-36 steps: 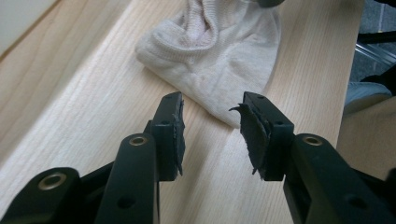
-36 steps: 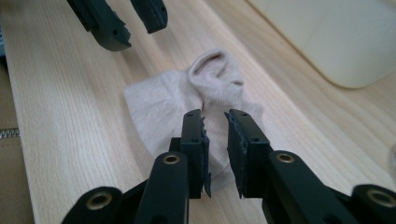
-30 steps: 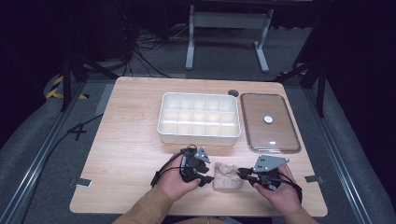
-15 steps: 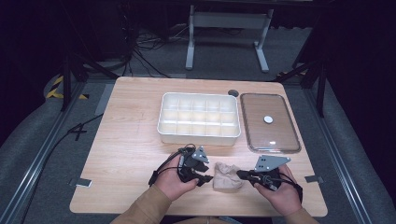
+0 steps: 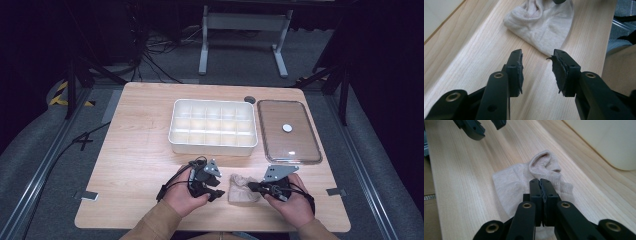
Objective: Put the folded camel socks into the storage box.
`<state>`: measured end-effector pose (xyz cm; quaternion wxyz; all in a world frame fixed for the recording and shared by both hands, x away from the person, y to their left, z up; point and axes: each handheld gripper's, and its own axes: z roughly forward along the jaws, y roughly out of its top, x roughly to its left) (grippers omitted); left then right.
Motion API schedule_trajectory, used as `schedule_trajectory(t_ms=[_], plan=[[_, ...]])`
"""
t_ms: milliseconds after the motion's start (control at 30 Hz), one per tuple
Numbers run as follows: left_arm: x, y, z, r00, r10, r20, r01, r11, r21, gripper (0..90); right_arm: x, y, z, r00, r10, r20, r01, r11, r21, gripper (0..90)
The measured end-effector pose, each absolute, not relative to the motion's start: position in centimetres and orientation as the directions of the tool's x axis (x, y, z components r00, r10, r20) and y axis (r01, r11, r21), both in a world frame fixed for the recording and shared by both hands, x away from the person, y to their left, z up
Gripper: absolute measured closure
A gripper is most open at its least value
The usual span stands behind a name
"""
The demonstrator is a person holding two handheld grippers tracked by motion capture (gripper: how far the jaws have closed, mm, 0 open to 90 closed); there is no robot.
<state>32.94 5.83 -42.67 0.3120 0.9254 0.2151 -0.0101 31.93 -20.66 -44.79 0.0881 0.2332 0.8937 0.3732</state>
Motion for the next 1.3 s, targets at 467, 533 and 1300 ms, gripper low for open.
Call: schedule_trajectory(t_ms=[467, 533, 1300], plan=[[32.8, 6.8, -43.9, 0.886, 0.430, -0.174, 0.452, -0.716, 0.533, 60.4, 32.9, -18.7, -46.3, -0.910, 0.412, 0.049, 0.335, 0.660, 0.672, 89.1], [32.8, 6.7, -43.9, 0.891, 0.420, -0.172, 0.443, -0.724, 0.529, 60.4, 32.8, -18.0, -46.3, -0.919, 0.390, 0.055, 0.321, 0.663, 0.677, 89.1], [32.3, 4.4, -45.1, 0.913, 0.363, -0.187, 0.407, -0.772, 0.488, 70.7, 31.5, -17.3, -45.7, -0.924, 0.382, 0.019, 0.294, 0.678, 0.673, 86.8]])
